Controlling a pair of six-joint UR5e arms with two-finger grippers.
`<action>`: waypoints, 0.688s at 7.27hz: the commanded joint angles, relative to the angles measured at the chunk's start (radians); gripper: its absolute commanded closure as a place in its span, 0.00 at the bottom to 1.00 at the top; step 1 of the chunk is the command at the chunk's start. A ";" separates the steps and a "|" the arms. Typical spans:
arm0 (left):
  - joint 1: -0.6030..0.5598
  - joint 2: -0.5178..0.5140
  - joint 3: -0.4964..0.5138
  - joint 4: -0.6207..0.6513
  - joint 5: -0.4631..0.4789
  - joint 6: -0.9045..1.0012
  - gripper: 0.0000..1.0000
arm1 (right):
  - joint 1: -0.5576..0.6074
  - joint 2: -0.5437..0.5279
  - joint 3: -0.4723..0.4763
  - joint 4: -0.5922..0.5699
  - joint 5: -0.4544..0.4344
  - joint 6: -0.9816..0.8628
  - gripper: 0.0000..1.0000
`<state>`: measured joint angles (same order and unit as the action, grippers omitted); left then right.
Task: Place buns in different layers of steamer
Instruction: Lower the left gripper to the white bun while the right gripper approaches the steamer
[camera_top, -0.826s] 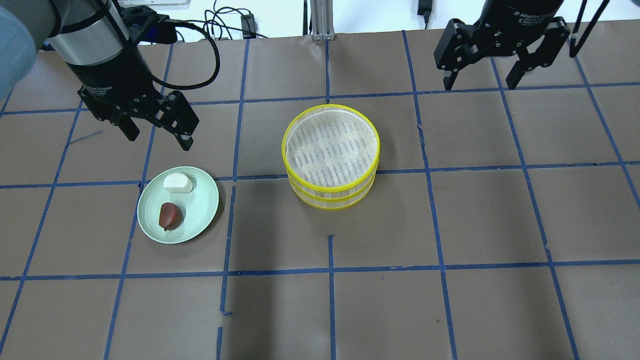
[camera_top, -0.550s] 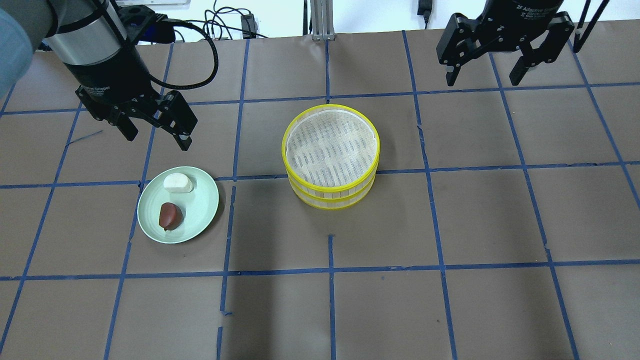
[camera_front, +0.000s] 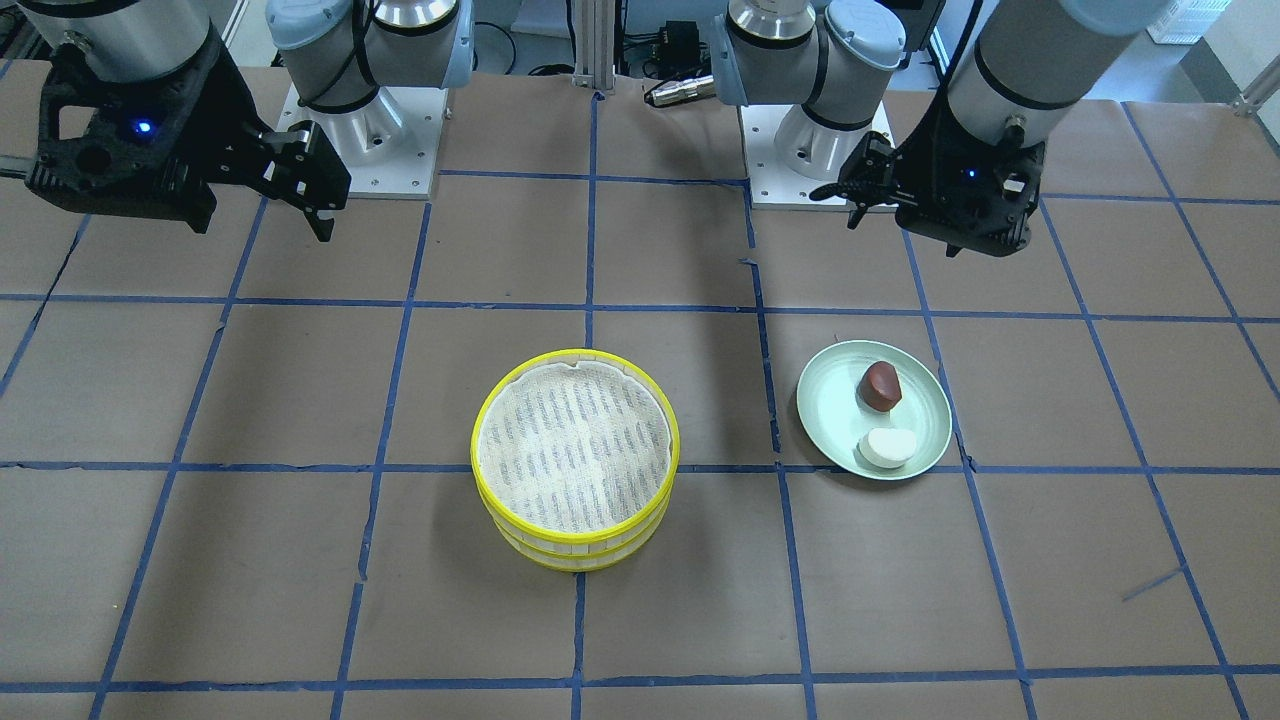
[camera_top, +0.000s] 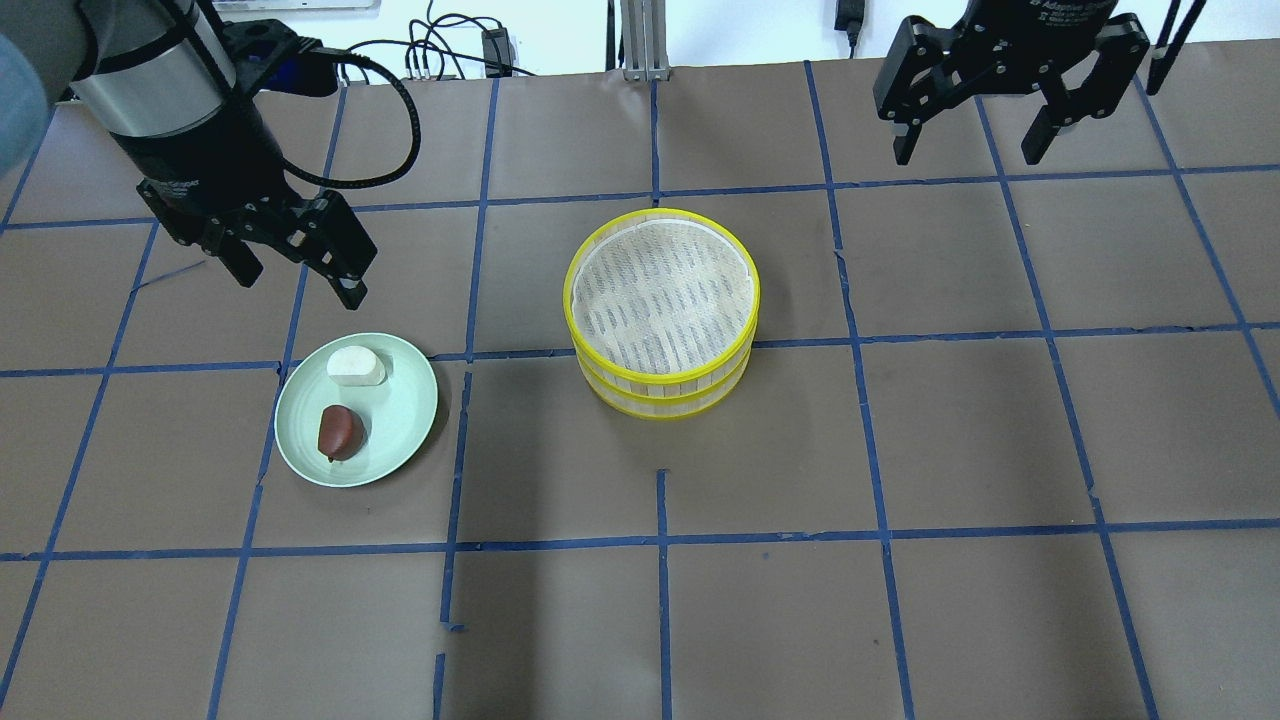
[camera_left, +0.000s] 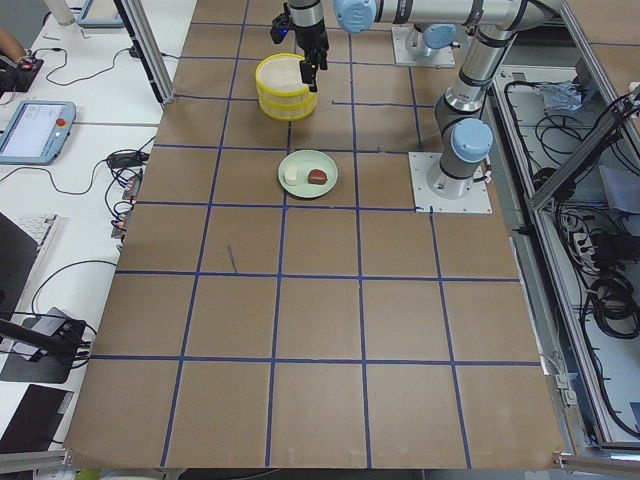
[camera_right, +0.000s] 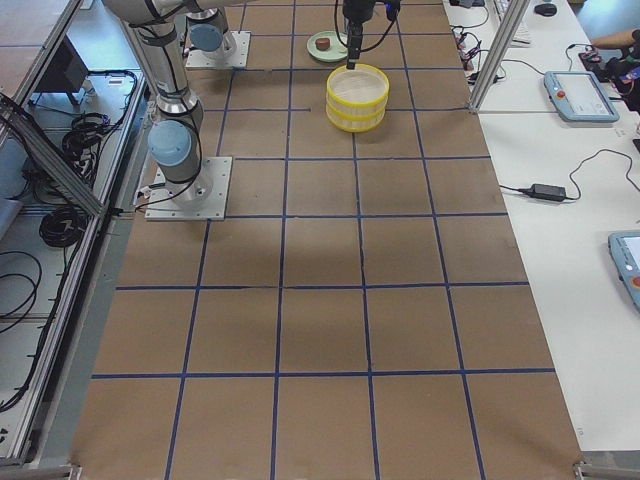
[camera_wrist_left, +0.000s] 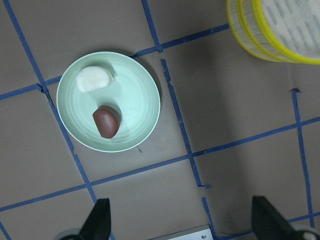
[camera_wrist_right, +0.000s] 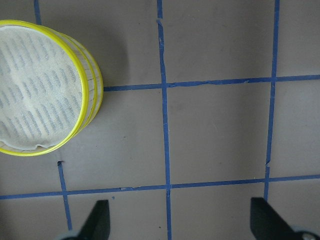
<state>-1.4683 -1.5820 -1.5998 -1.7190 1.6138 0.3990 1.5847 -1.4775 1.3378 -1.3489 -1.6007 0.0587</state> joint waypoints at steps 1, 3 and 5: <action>0.039 -0.074 -0.173 0.244 0.015 0.023 0.00 | 0.015 0.008 0.116 -0.112 0.010 0.047 0.13; 0.048 -0.163 -0.280 0.464 0.015 0.024 0.00 | 0.082 0.074 0.182 -0.286 0.042 0.091 0.12; 0.057 -0.266 -0.293 0.643 0.065 0.124 0.00 | 0.173 0.158 0.185 -0.379 0.042 0.202 0.12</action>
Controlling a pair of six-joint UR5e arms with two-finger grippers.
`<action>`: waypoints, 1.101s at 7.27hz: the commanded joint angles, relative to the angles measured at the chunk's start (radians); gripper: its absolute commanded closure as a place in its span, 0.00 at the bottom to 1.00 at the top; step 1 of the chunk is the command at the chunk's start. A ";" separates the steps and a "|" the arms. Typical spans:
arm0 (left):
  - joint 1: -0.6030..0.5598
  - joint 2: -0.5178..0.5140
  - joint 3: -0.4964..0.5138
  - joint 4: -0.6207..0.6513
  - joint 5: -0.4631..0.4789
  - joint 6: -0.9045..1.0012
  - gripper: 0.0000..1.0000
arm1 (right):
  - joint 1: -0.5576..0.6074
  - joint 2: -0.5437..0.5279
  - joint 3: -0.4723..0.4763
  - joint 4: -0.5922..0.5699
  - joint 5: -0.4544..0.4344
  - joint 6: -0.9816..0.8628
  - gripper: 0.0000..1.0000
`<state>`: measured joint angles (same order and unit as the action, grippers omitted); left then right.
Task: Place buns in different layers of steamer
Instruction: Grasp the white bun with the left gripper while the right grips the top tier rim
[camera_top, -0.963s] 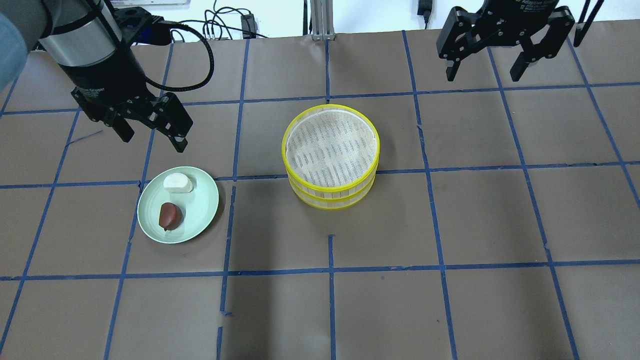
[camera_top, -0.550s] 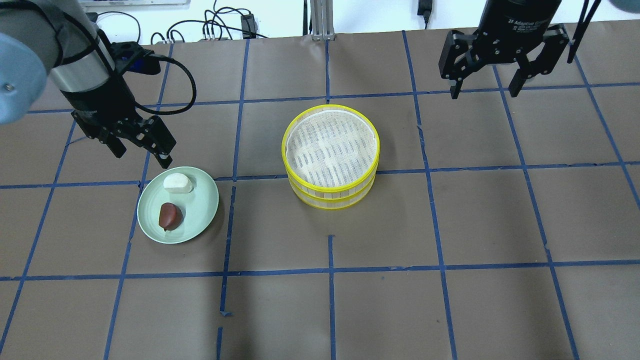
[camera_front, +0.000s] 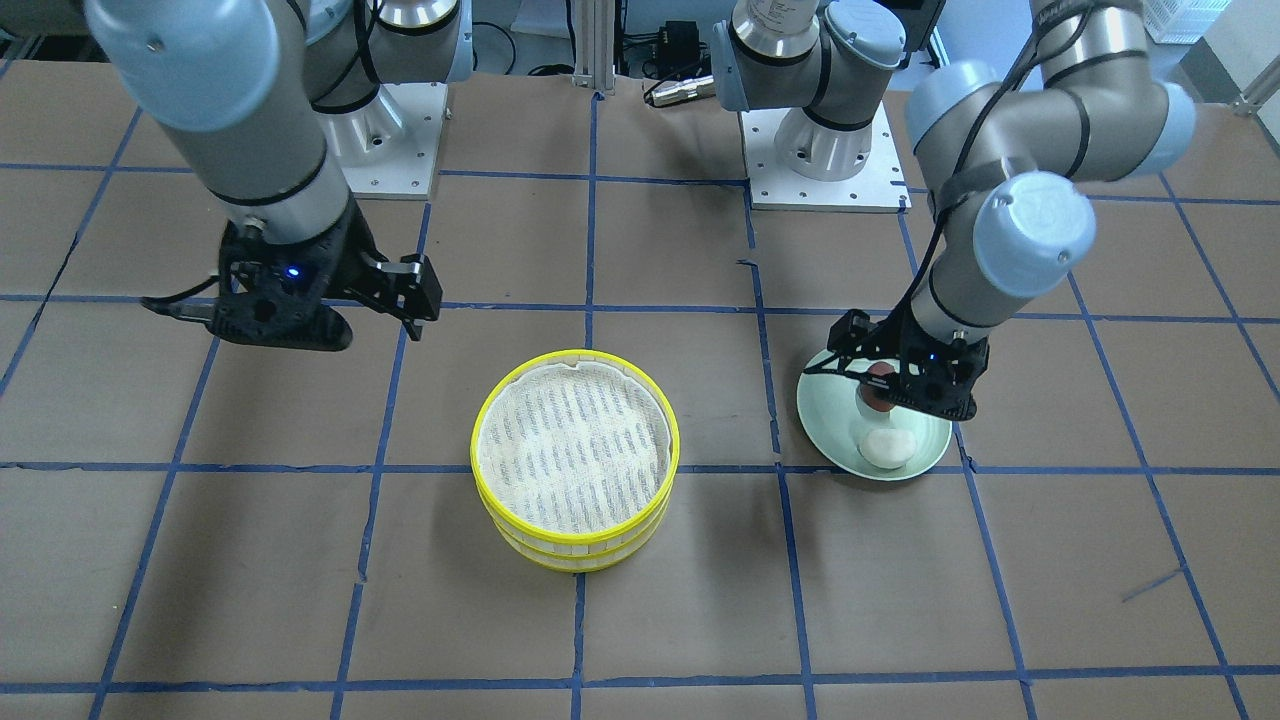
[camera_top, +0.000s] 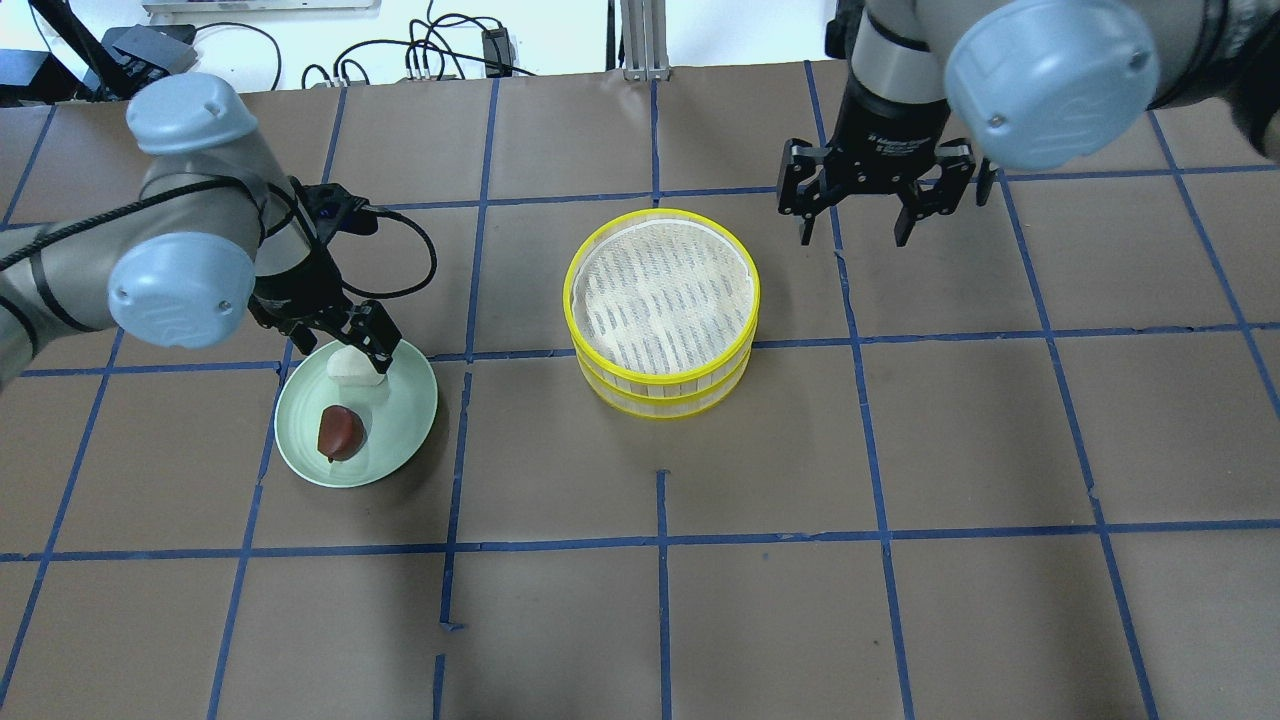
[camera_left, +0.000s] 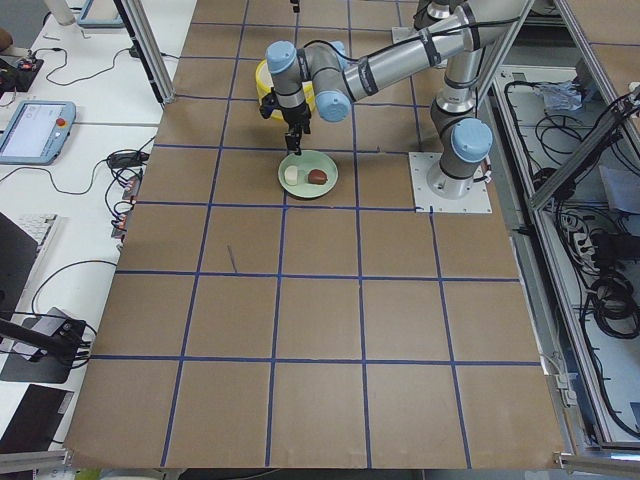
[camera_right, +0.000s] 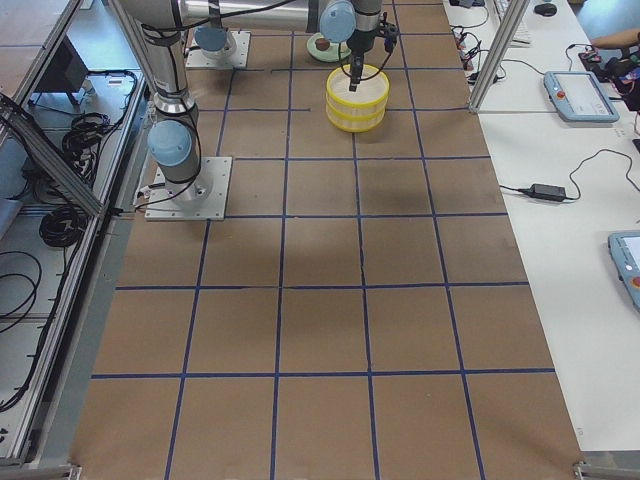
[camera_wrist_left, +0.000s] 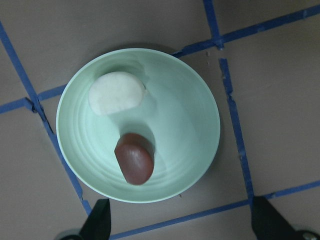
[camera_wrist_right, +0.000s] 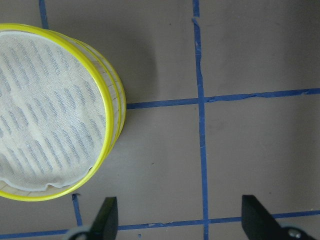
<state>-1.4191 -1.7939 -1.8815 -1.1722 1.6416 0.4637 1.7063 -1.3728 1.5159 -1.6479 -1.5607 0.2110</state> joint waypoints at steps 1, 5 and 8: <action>0.017 -0.076 -0.002 0.105 0.043 0.064 0.00 | 0.061 0.084 0.024 -0.131 0.002 0.053 0.12; 0.028 -0.186 -0.004 0.230 0.038 0.056 0.00 | 0.093 0.193 0.050 -0.283 0.001 0.102 0.15; 0.032 -0.180 -0.008 0.230 0.041 0.040 0.91 | 0.093 0.236 0.056 -0.334 -0.019 0.091 0.20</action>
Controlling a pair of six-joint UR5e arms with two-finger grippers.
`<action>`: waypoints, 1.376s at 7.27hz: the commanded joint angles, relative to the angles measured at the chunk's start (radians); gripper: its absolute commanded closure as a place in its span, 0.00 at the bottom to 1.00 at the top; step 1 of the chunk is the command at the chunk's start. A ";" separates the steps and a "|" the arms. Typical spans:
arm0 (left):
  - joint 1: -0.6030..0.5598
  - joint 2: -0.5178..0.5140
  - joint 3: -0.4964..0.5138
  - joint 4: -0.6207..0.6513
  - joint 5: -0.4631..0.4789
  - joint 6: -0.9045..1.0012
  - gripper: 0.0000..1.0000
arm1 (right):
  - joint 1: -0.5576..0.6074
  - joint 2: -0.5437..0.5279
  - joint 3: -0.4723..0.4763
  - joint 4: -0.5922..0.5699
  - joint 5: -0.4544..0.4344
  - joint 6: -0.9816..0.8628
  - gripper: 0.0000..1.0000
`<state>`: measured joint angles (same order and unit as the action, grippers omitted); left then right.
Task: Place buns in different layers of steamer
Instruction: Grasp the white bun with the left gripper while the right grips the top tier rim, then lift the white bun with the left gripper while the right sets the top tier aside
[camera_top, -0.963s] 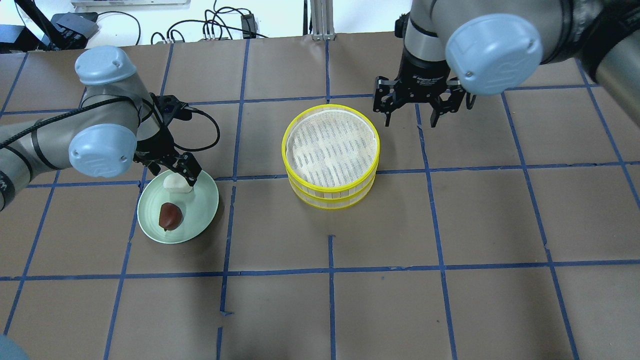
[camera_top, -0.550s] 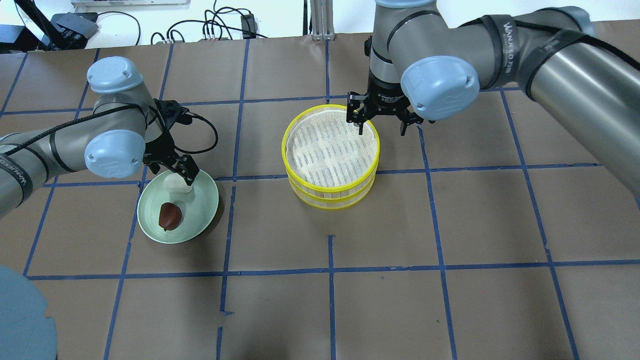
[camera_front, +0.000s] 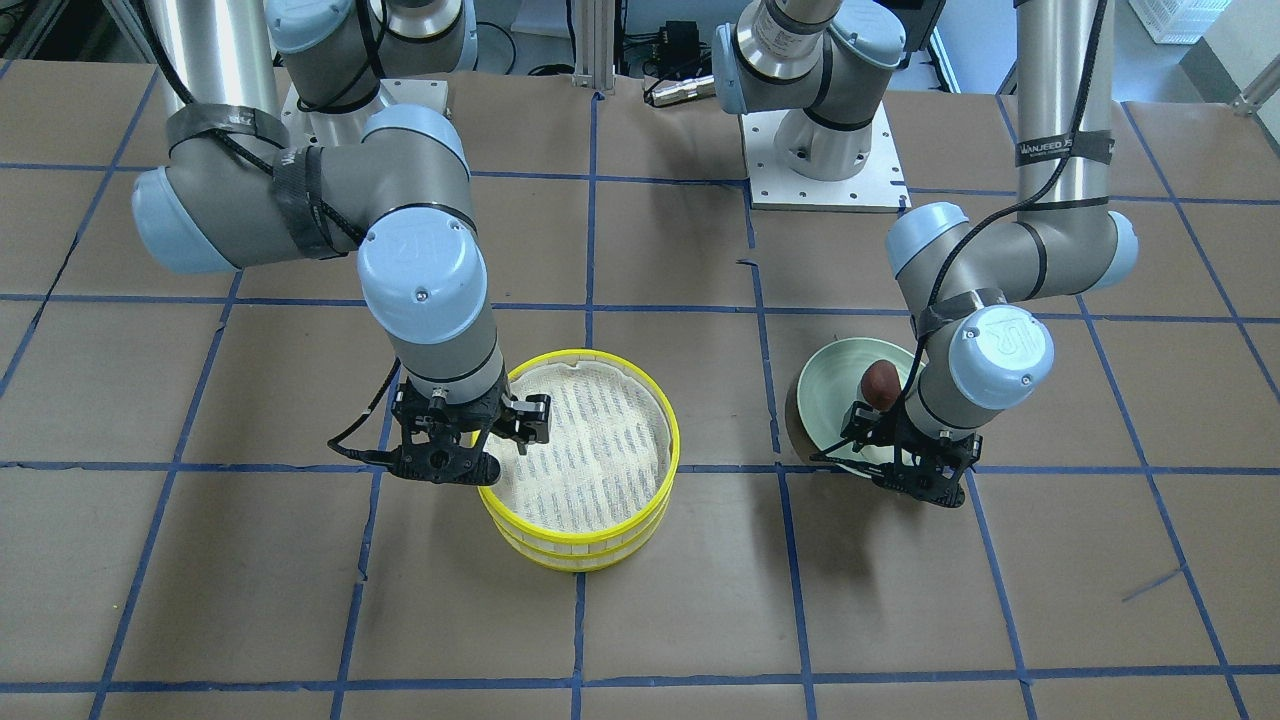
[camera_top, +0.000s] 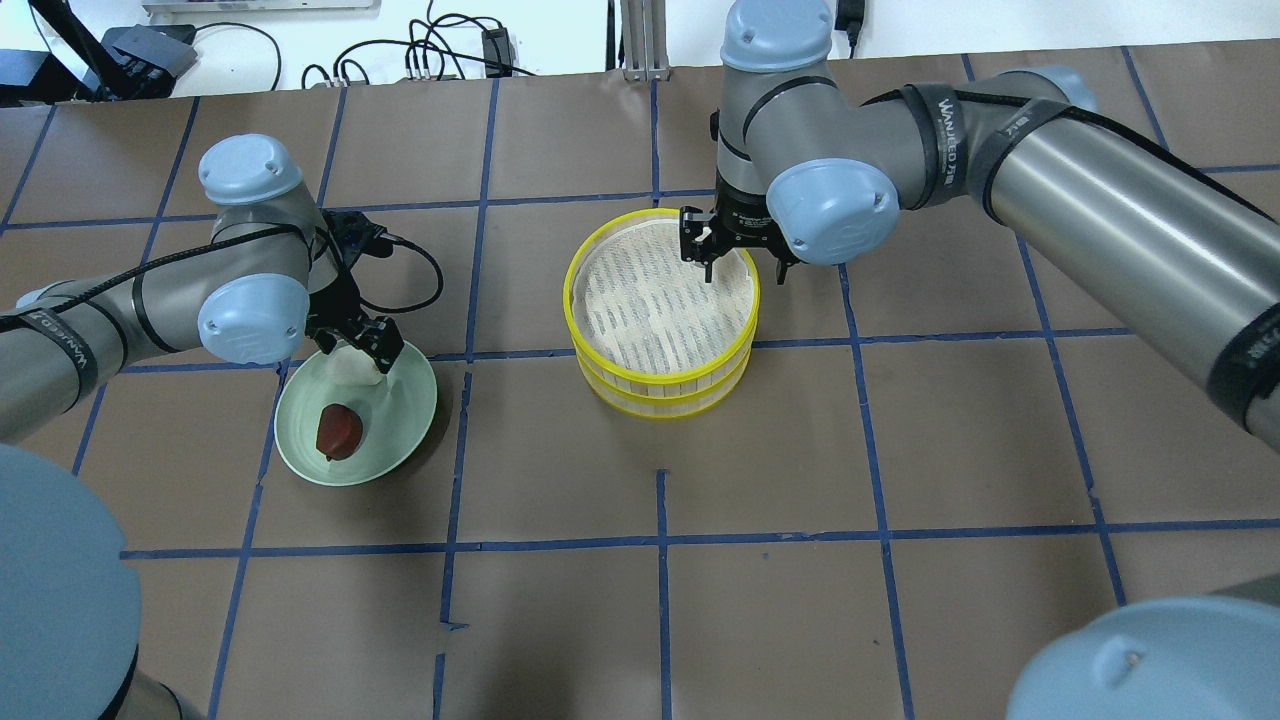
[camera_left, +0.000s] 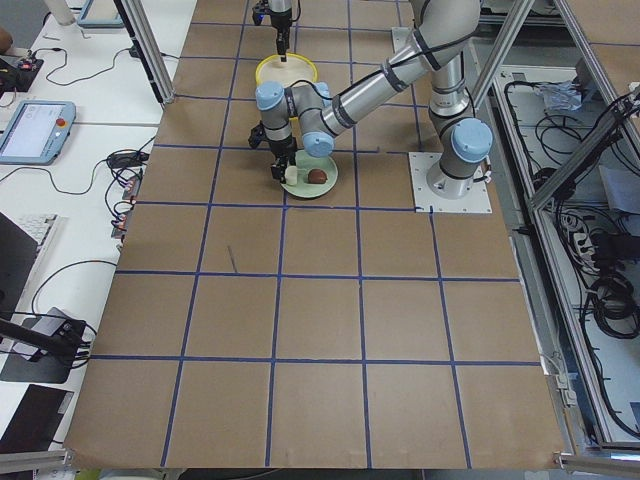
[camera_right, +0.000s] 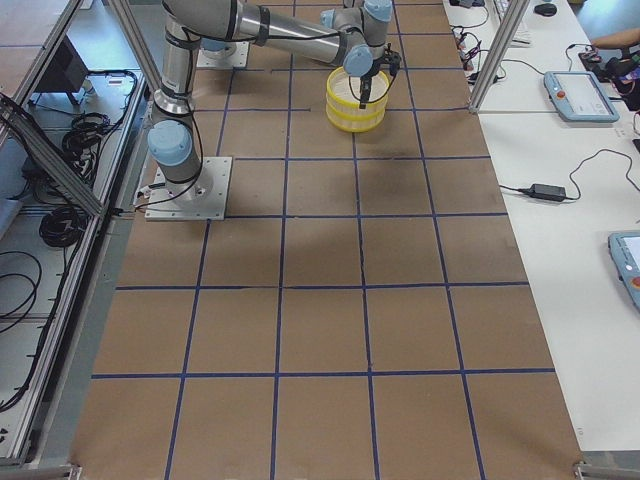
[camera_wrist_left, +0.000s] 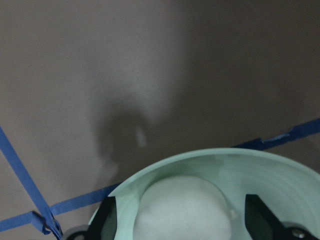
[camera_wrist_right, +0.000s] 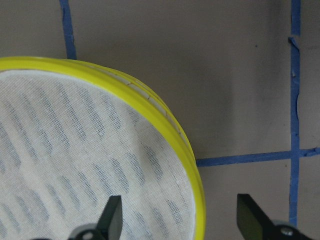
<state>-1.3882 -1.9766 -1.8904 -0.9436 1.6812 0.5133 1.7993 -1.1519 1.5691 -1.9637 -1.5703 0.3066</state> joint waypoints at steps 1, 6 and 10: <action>0.002 0.004 0.011 0.002 0.003 -0.048 0.95 | 0.000 0.017 0.006 -0.017 -0.017 -0.001 0.23; -0.043 0.079 0.109 -0.082 -0.001 -0.103 0.95 | -0.012 0.005 0.012 -0.001 -0.020 -0.009 0.97; -0.175 0.094 0.217 -0.202 -0.088 -0.315 0.95 | -0.059 -0.113 0.009 0.138 -0.043 -0.105 1.00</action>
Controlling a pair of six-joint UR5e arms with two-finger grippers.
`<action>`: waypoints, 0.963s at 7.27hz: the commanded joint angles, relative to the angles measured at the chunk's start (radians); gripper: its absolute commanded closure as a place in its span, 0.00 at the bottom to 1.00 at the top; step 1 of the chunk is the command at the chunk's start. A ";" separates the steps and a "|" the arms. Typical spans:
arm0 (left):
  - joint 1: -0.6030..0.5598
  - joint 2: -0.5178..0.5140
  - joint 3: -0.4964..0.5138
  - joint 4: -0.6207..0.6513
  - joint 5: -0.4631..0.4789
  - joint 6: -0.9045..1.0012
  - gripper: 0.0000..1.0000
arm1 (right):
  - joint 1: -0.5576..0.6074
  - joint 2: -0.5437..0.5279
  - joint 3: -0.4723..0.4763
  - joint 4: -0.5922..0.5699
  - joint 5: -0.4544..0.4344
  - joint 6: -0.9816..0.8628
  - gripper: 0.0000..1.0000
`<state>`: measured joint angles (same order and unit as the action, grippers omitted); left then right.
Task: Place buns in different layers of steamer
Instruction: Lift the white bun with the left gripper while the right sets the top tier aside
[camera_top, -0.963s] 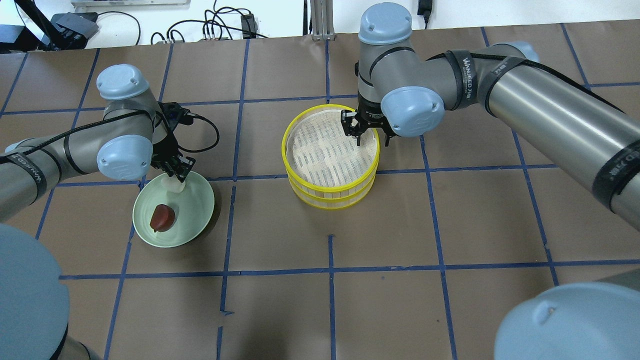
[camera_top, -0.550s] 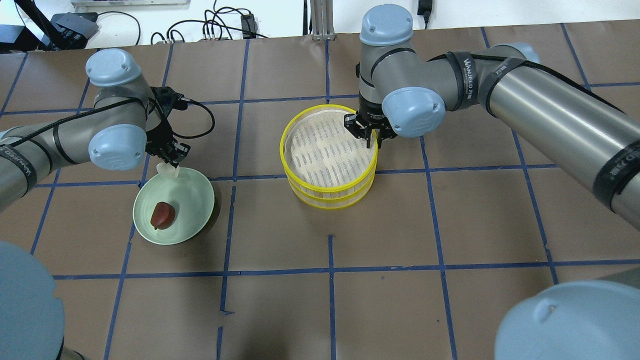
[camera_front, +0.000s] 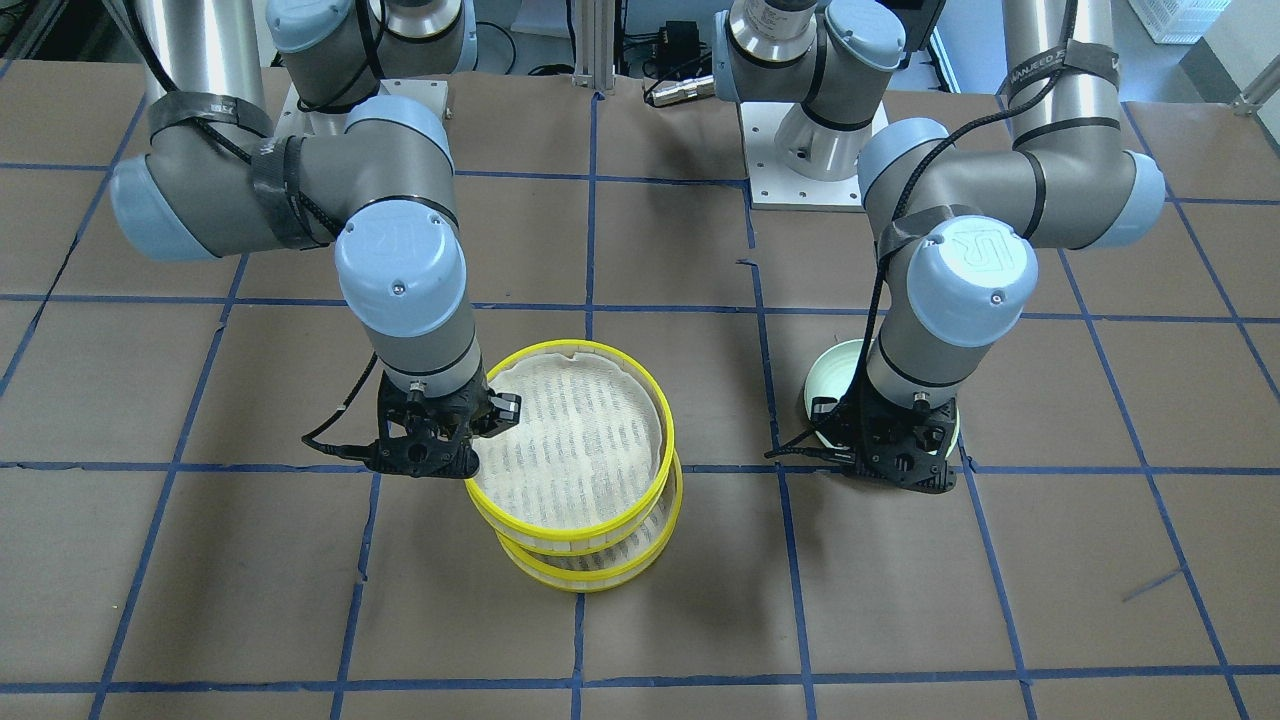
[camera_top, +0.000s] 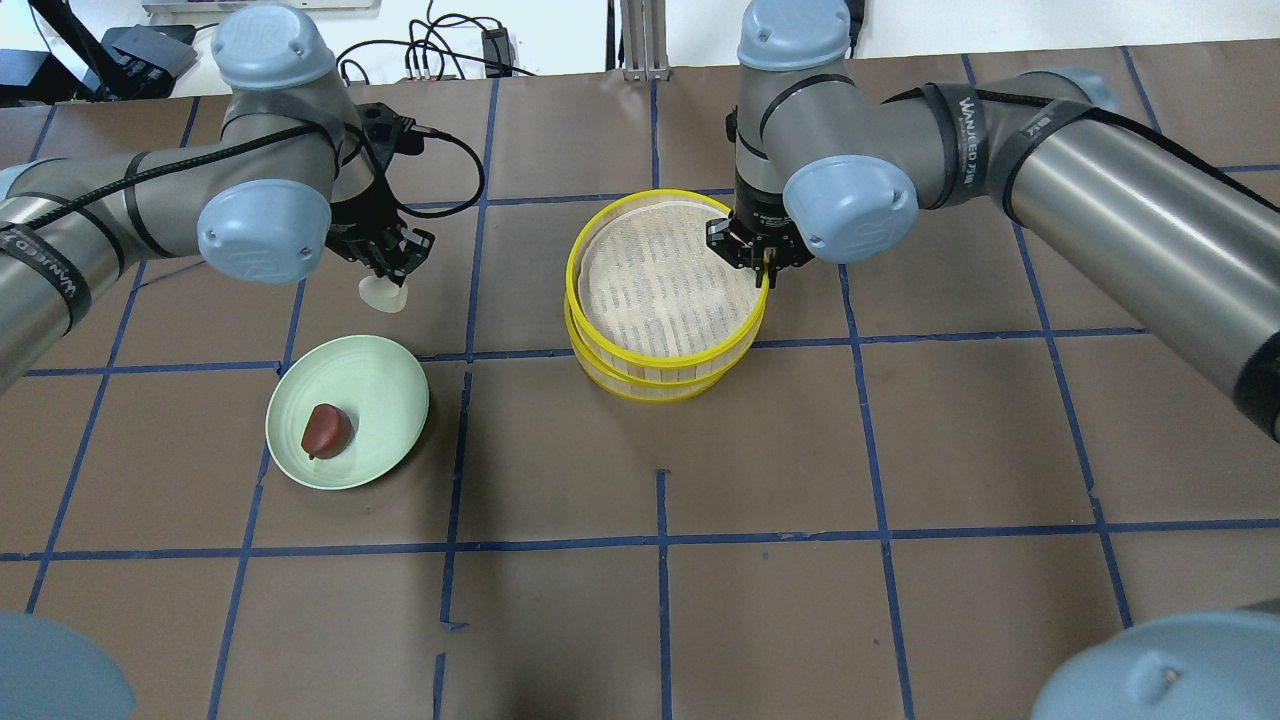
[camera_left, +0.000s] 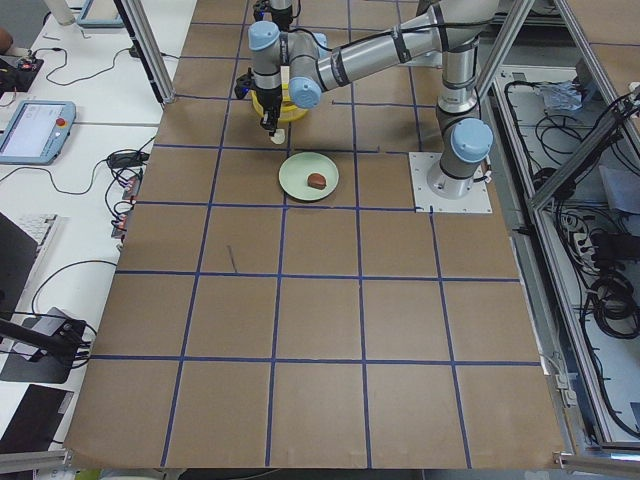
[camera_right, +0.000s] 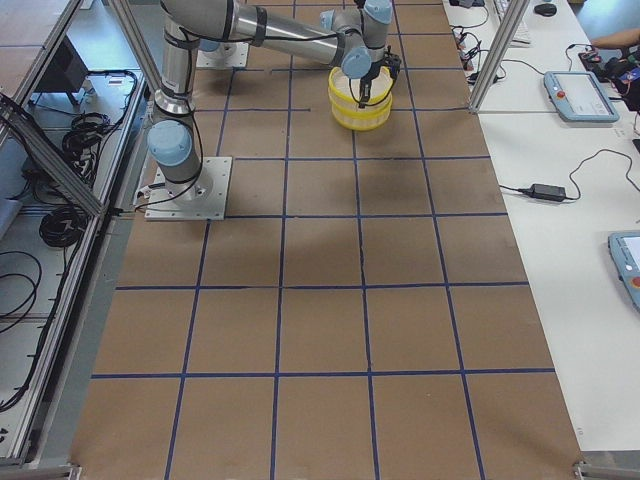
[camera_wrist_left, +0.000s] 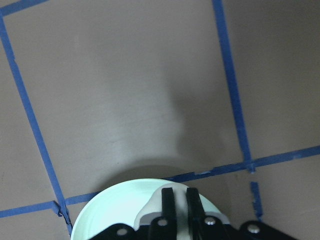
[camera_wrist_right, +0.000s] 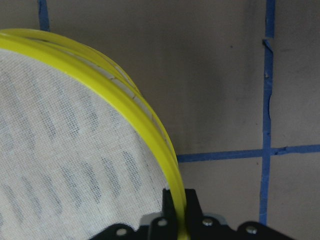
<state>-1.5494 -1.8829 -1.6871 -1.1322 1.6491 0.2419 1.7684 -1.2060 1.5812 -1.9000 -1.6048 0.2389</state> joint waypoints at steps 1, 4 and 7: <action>-0.021 0.001 0.012 -0.014 -0.119 -0.102 0.95 | -0.112 -0.111 -0.006 0.161 0.009 -0.114 1.00; -0.139 -0.028 0.012 0.028 -0.302 -0.292 0.95 | -0.314 -0.187 -0.012 0.269 -0.026 -0.366 0.97; -0.248 -0.145 0.012 0.374 -0.463 -0.427 0.86 | -0.395 -0.185 -0.004 0.274 -0.044 -0.484 0.97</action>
<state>-1.7634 -1.9770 -1.6751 -0.8903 1.2637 -0.1379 1.3945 -1.3992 1.5725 -1.6215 -1.6411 -0.2065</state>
